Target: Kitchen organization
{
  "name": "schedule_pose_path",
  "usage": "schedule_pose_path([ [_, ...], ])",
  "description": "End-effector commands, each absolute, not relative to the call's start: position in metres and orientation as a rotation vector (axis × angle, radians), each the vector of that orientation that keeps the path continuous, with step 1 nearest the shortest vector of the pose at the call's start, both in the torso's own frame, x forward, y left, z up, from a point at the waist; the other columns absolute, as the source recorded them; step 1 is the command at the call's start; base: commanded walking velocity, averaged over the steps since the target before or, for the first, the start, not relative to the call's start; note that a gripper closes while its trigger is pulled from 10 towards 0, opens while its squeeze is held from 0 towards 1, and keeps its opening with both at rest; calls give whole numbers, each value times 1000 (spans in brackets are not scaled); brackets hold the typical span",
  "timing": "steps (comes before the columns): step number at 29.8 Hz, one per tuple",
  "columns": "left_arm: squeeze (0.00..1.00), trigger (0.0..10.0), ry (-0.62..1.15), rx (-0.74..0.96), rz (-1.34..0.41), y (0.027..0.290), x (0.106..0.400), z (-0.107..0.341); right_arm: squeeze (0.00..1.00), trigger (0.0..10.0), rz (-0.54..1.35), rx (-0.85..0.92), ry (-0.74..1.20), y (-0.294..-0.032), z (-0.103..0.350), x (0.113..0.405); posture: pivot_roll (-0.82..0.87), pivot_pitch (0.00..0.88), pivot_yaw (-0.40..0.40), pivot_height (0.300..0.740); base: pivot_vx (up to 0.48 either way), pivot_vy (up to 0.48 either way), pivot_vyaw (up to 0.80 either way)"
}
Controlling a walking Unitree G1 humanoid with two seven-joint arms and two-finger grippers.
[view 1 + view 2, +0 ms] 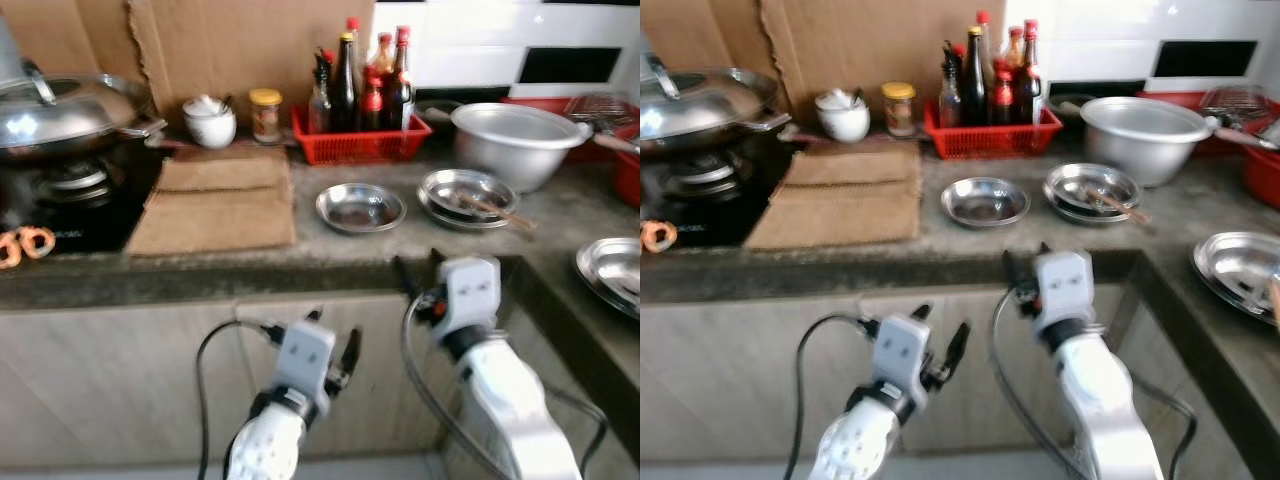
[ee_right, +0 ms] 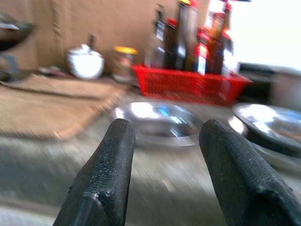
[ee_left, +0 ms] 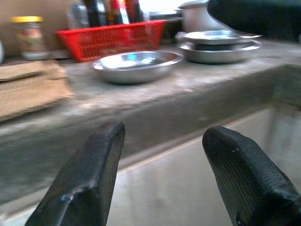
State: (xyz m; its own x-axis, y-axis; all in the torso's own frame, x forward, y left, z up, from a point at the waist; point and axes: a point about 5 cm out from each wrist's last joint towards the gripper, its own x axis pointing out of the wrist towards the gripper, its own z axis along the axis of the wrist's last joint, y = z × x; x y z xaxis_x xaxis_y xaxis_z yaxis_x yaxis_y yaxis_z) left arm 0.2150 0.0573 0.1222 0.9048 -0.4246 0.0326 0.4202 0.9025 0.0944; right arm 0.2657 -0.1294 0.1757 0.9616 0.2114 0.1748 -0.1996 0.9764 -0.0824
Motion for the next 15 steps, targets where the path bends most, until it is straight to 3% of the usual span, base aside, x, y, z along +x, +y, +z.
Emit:
schedule_pose_path([
  [1, 0, 10000, -55, 87, -422, 62, 216, 122, 0, 10000, 218, -71, -176, -124, 177, 270, 103, 0, -56, 740, 337, 0, 0],
  [13, 0, 10000, -48, 77, -418, 62, 216, 121, 0, 10000, 157, -58, -130, -131, 180, 285, 105, 0, -57, 740, 327, 0, 0],
  [15, 0, 10000, -46, 74, -412, 63, 216, 120, 0, 10000, 140, -44, -131, -131, 182, 287, 106, 0, -57, 740, 0, 0, 0],
])
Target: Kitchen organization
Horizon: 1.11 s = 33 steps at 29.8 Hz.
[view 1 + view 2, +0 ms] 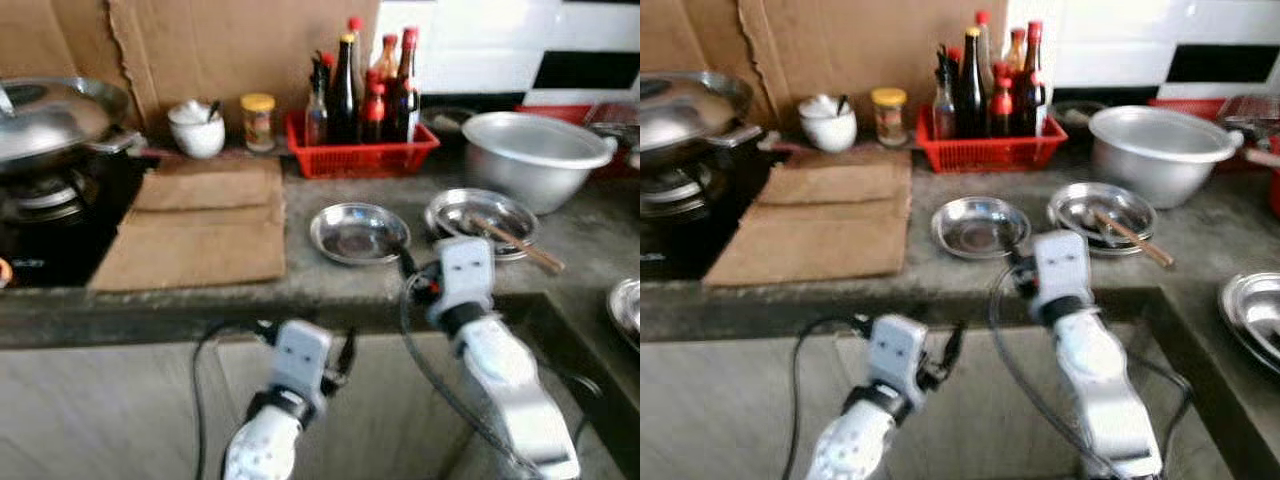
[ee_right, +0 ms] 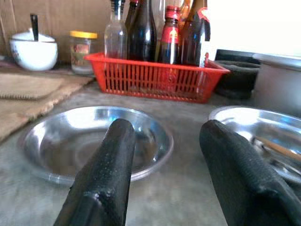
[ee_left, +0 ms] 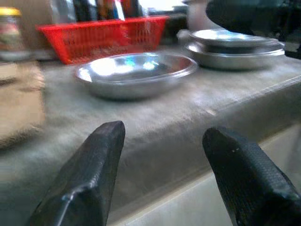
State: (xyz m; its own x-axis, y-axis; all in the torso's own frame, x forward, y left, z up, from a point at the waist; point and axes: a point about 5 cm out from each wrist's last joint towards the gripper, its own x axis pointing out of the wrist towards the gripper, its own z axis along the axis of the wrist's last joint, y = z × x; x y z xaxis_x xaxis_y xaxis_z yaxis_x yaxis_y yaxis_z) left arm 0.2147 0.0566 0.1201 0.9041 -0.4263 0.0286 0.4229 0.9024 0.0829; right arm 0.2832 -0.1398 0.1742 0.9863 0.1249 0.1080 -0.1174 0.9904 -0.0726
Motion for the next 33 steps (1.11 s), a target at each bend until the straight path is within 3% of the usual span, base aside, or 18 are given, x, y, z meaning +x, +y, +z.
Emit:
schedule_pose_path([
  [1, 0, 10000, -46, 74, -412, 63, 216, 120, 0, 10000, 140, -44, -131, -131, 182, 287, 106, 0, -57, 740, 0, 0, 0],
  [6, 0, 10000, -38, 78, -414, 63, 216, 119, 0, 10000, 187, -46, -118, -130, 188, 289, 107, 0, -59, 740, 0, 0, 0],
  [7, 0, 10000, -38, 77, -415, 63, 216, 119, 1000, 10000, 191, -39, -112, -130, 189, 290, 105, 0, -57, 740, 0, 0, 0],
  [11, 0, 10000, -34, 79, -417, 63, 217, 119, 1000, 10000, 197, -73, -40, -131, 187, 297, 103, 0, -52, 740, 0, 0, 0],
  [13, 0, 10000, -34, 82, -418, 63, 217, 119, 682, 10000, 190, -74, 10, -132, 187, 302, 103, 0, -55, 740, 0, 0, 0],
  [14, 0, 10000, -34, 82, -418, 63, 217, 119, 682, 10000, 190, -74, 10, -132, 187, 302, 103, 0, -55, 740, 0, 0, 0],
  [15, 0, 10000, -34, 83, -418, 63, 217, 119, 90, 10000, 177, -89, 29, -133, 189, 306, 104, 0, -55, 740, 0, 0, 0],
  [16, 0, 10000, -32, 84, -415, 63, 218, 119, 0, 10000, 106, -105, 55, -137, 190, 312, 107, 0, -53, 740, 0, 0, 0],
  [20, 0, 10000, -32, 85, -415, 62, 217, 119, 0, 10000, 103, -23, 97, -136, 196, 317, 115, 0, -59, 740, 0, 0, 0],
  [33, 0, 10000, -32, 77, -405, 60, 217, 120, 0, 10000, 114, -8, 258, -139, 203, 338, 110, 0, -72, 740, 0, 0, 0],
])
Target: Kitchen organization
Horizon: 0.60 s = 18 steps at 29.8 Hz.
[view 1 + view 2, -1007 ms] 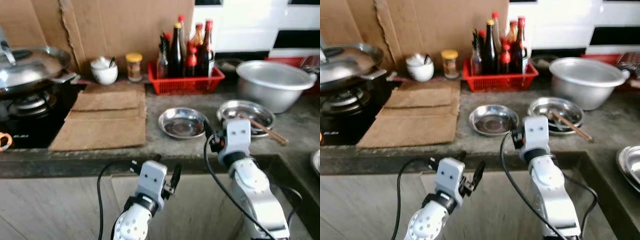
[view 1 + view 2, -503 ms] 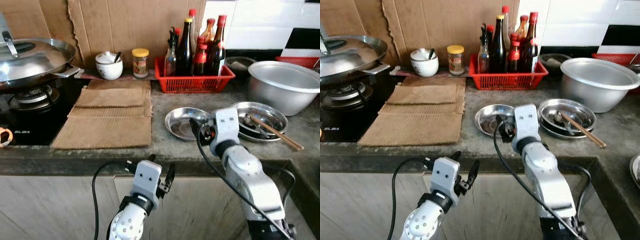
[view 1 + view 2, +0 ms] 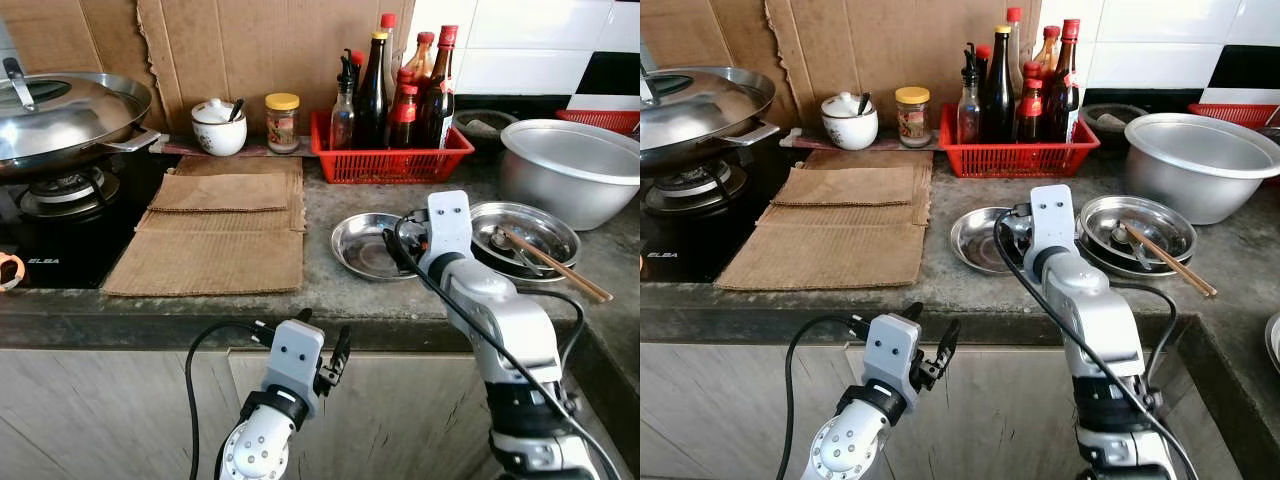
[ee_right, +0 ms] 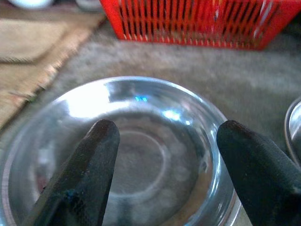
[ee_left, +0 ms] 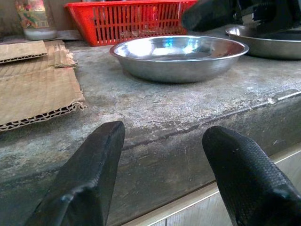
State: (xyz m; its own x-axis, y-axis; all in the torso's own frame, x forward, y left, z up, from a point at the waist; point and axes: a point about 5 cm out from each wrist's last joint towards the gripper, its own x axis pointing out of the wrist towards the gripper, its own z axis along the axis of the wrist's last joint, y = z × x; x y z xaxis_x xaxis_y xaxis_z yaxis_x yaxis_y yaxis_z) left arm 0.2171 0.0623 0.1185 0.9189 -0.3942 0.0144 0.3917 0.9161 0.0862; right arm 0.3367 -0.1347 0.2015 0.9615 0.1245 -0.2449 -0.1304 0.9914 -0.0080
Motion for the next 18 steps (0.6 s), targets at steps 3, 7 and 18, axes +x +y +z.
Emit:
schedule_pose_path([
  [3, 0, 10000, -33, 76, -405, 60, 217, 120, 0, 10000, 109, 15, 296, -140, 206, 344, 115, 0, -76, 740, 0, 0, 0],
  [7, 0, 10000, -34, 76, -402, 61, 218, 121, 0, 10000, 93, 44, 330, -140, 206, 347, 114, 0, -76, 740, 0, 0, 0],
  [18, 0, 10000, -37, 72, -401, 61, 217, 121, 0, 10000, 17, 51, 353, -149, 207, 353, 116, 0, -78, 740, 0, 0, 0],
])
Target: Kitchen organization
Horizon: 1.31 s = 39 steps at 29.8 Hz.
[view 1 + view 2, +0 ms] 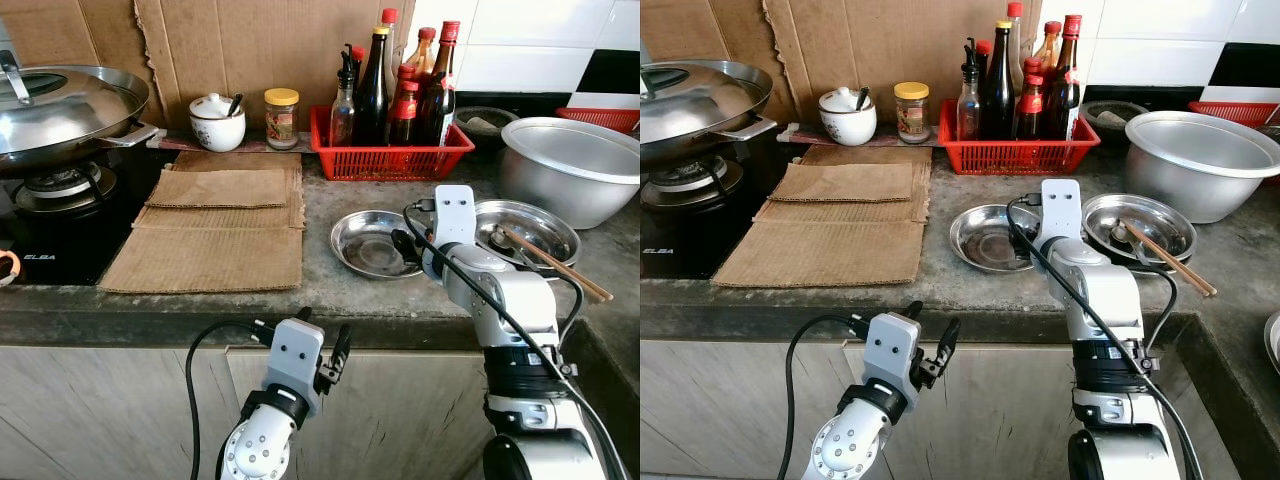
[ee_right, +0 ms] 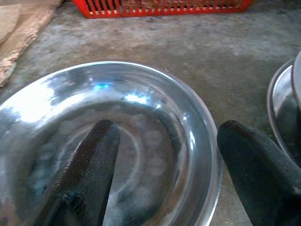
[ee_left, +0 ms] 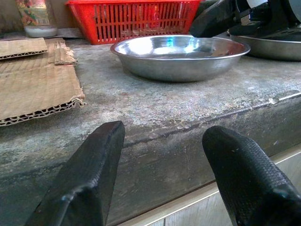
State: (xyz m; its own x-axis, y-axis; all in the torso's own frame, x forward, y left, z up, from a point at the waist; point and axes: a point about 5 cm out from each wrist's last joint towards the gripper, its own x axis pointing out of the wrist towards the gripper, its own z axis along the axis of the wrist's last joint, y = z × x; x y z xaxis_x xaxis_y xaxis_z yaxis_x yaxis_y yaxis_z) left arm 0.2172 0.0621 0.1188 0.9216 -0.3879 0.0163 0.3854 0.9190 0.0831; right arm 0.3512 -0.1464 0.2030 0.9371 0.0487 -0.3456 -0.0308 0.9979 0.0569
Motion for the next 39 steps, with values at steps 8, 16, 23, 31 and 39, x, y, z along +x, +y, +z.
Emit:
schedule_pose_path([
  [8, 0, 10000, -40, 70, -402, 61, 217, 121, 0, 10000, 1, 54, 414, -148, 198, 354, 117, 0, -77, 740, 0, 0, 0],
  [16, 0, 10000, -38, 73, -403, 61, 217, 121, 0, 10000, -5, 64, 514, -149, 186, 353, 119, 0, -79, 740, 0, 0, 0],
  [23, 0, 10000, -37, 74, -400, 61, 217, 120, 0, 10000, 0, 96, 576, -147, 179, 352, 119, 0, -78, 740, 0, 0, 0],
  [31, 0, 10000, -37, 77, -396, 61, 217, 121, 0, 0, -21, 172, 628, -146, 177, 351, 120, 0, -79, 740, 0, 0, 0],
  [39, 0, 10000, -38, 75, -395, 61, 218, 121, 0, 0, -70, 202, 614, -152, 179, 353, 119, 0, -78, 740, 0, 0, 0],
])
